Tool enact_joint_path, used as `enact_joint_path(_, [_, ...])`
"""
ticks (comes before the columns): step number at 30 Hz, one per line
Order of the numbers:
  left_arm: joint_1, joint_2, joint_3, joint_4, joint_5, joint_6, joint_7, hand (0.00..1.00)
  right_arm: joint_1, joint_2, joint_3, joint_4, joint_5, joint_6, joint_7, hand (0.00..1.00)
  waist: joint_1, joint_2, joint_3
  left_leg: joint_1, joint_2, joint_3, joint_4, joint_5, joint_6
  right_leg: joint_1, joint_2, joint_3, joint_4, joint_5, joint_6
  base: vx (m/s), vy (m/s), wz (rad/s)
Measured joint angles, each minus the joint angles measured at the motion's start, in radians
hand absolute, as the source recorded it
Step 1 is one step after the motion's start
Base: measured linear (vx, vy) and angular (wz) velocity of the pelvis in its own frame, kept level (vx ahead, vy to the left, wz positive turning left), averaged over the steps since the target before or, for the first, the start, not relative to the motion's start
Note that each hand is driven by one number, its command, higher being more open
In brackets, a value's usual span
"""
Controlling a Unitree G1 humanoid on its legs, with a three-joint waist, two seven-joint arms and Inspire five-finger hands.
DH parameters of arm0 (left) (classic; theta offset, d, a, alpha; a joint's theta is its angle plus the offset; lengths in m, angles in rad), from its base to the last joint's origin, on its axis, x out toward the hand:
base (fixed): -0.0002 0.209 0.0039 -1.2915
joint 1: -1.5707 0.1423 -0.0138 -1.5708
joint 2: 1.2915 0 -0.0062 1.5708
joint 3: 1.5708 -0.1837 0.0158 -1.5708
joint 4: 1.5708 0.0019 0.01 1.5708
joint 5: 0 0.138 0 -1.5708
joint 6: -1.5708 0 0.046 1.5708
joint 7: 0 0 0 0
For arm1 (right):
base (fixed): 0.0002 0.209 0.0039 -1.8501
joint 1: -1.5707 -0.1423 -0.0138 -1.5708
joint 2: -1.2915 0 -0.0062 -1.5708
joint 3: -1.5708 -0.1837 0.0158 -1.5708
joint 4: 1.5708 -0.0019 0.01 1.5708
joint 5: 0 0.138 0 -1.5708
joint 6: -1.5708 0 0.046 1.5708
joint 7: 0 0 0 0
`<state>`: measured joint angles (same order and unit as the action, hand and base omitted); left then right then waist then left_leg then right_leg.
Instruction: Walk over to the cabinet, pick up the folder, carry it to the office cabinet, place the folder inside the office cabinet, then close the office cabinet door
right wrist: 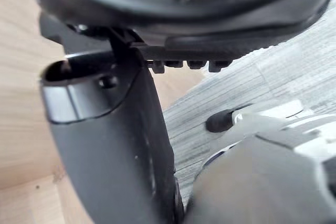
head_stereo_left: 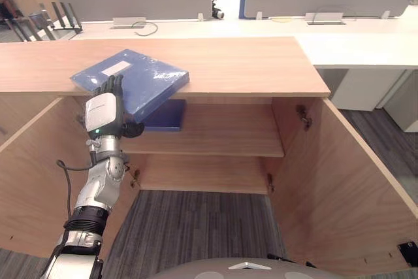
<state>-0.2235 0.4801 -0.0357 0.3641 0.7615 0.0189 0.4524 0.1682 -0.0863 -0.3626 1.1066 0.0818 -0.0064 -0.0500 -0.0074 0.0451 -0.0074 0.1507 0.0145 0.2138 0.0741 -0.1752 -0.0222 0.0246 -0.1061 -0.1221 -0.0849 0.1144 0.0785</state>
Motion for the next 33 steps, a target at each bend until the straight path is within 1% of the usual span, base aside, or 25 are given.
enact_joint_path(3, [-0.019, 0.009, -0.005, 0.0, 0.006, -0.002, -0.001, 1.0, 0.01, 0.004, -0.013, 0.007, 0.001, 0.0, 0.0, 1.0, -0.001, -0.005, 0.003, 0.005, -0.003, 0.01, -0.007, 0.002, 0.003, -0.004, -0.001, 0.008, 0.0, 0.004, -0.002, -0.04, -0.015, -0.1])
enact_joint_path(9, [-0.02, 0.015, -0.01, 0.001, 0.03, -0.003, -0.001, 1.0, 0.01, 0.006, -0.019, 0.007, 0.001, -0.001, 0.0, 1.0, -0.007, -0.009, 0.005, 0.009, -0.005, 0.015, -0.01, 0.002, 0.003, -0.004, -0.002, 0.014, 0.0, 0.005, 0.0, -0.04, -0.018, -0.03])
enact_joint_path(11, [-0.028, 0.036, -0.035, 0.016, 0.033, -0.011, -0.002, 1.0, 0.011, 0.006, -0.021, 0.007, 0.001, -0.001, 0.001, 1.0, -0.007, -0.009, 0.005, 0.01, -0.005, 0.015, -0.01, 0.002, 0.004, -0.004, -0.002, 0.014, 0.0, 0.005, 0.0, -0.04, -0.028, 0.0])
enact_joint_path(12, [-0.047, 0.047, -0.049, 0.041, 0.035, -0.018, -0.005, 0.0, 0.011, 0.006, -0.021, 0.008, 0.001, -0.001, 0.001, 1.0, -0.007, -0.01, 0.005, 0.01, -0.005, 0.015, -0.009, 0.003, 0.004, -0.004, -0.002, 0.014, 0.0, 0.005, 0.0, -0.05, -0.031, 0.0])
enact_joint_path(16, [-0.089, 0.055, -0.063, 0.084, 0.035, -0.02, -0.009, 0.0, 0.011, 0.008, -0.023, 0.008, 0.001, -0.002, 0.001, 1.0, -0.01, -0.011, 0.005, 0.01, -0.005, 0.015, -0.009, 0.003, 0.005, -0.004, -0.002, 0.014, 0.0, 0.006, 0.001, -0.04, -0.026, 0.0])
enact_joint_path(18, [-0.098, 0.072, -0.073, 0.088, 0.05, -0.021, -0.008, 0.0, 0.01, 0.008, -0.023, 0.008, 0.001, -0.003, 0.001, 1.0, -0.013, -0.011, 0.005, 0.01, -0.005, 0.015, -0.009, 0.003, 0.005, -0.004, -0.002, 0.015, 0.0, 0.006, 0.001, -0.02, -0.015, 0.0])
enact_joint_path(20, [-0.132, 0.096, -0.088, 0.092, 0.075, -0.029, -0.007, 0.0, 0.011, 0.011, -0.037, 0.009, 0.001, -0.003, 0.001, 1.0, -0.014, -0.011, 0.006, 0.01, -0.005, 0.015, -0.009, 0.003, 0.005, -0.004, -0.003, 0.015, 0.0, 0.006, 0.001, -0.04, -0.027, 0.0])
enact_joint_path(24, [-0.2, 0.112, -0.1, 0.096, 0.111, -0.051, 0.038, 0.0, 0.011, 0.013, -0.042, 0.009, 0.002, -0.004, 0.001, 1.0, -0.023, -0.014, 0.007, 0.013, -0.006, 0.022, -0.012, 0.003, 0.005, -0.004, -0.002, 0.018, 0.0, 0.006, 0.001, -0.03, -0.021, -0.04])
enact_joint_path(27, [-0.236, 0.119, -0.114, 0.095, 0.114, -0.067, 0.039, 0.0, 0.01, 0.013, -0.056, 0.01, 0.002, -0.004, 0.002, 1.0, -0.029, -0.01, 0.008, 0.016, -0.006, 0.026, -0.015, 0.003, 0.005, -0.004, -0.002, 0.02, 0.0, 0.006, 0.001, -0.04, -0.024, -0.04])
enact_joint_path(31, [-0.244, 0.119, -0.116, 0.098, 0.116, -0.066, 0.038, 0.0, 0.007, 0.013, -0.062, 0.011, 0.002, -0.006, 0.001, 1.0, -0.04, -0.007, 0.014, 0.018, -0.006, 0.026, -0.015, 0.003, 0.005, -0.003, -0.002, 0.02, 0.0, 0.006, 0.001, -0.01, -0.007, 0.0])
enact_joint_path(33, [-0.242, 0.119, -0.116, 0.098, 0.116, -0.066, 0.037, 0.0, 0.004, 0.013, -0.062, 0.011, 0.002, -0.006, 0.001, 1.0, -0.047, -0.011, 0.02, 0.018, -0.005, 0.026, -0.015, 0.004, 0.005, -0.002, -0.002, 0.019, 0.0, 0.006, 0.001, 0.0, 0.0, 0.0])
